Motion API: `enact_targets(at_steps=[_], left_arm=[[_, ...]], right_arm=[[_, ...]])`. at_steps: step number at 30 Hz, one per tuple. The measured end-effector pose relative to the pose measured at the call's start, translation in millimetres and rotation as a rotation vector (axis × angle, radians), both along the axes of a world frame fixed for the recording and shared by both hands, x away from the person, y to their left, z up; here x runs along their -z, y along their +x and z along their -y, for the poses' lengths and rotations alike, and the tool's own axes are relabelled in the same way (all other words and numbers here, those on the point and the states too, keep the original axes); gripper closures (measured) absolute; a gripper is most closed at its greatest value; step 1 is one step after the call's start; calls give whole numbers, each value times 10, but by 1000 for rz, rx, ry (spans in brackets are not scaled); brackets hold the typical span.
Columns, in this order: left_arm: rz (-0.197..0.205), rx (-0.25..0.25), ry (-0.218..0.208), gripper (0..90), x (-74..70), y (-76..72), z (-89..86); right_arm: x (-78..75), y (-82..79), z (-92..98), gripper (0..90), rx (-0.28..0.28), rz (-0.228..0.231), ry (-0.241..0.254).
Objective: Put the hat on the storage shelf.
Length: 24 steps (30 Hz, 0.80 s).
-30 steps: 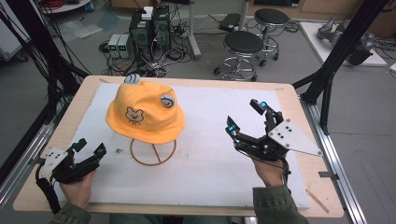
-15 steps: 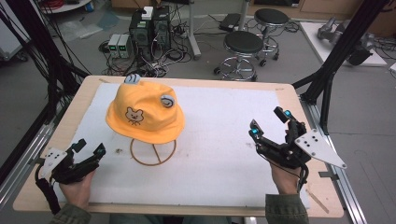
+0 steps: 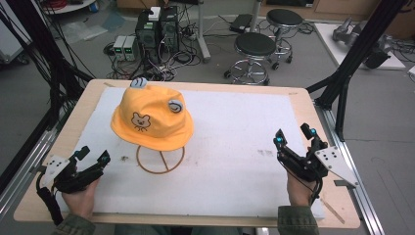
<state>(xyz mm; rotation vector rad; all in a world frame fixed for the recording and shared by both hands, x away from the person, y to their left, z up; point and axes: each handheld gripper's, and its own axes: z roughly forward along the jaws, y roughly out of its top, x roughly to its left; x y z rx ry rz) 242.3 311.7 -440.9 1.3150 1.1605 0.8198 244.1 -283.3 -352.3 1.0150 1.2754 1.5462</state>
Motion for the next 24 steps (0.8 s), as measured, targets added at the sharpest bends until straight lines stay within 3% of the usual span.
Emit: enact_targets(at_steps=[5,11,17,24], left_arm=[[2,-8,-5,223,0,-1,-16],[0,-9,-12,222,1,4,-28],[5,-3,-14,222,-1,13,-10],[-1,2,-13,222,2,26,-8]], right_arm=[[175,78,43,199,35,-53,32],[329,115,96,196,78,-111,24],[410,94,129,194,108,-127,25],[538,129,128,181,135,-171,-15]])
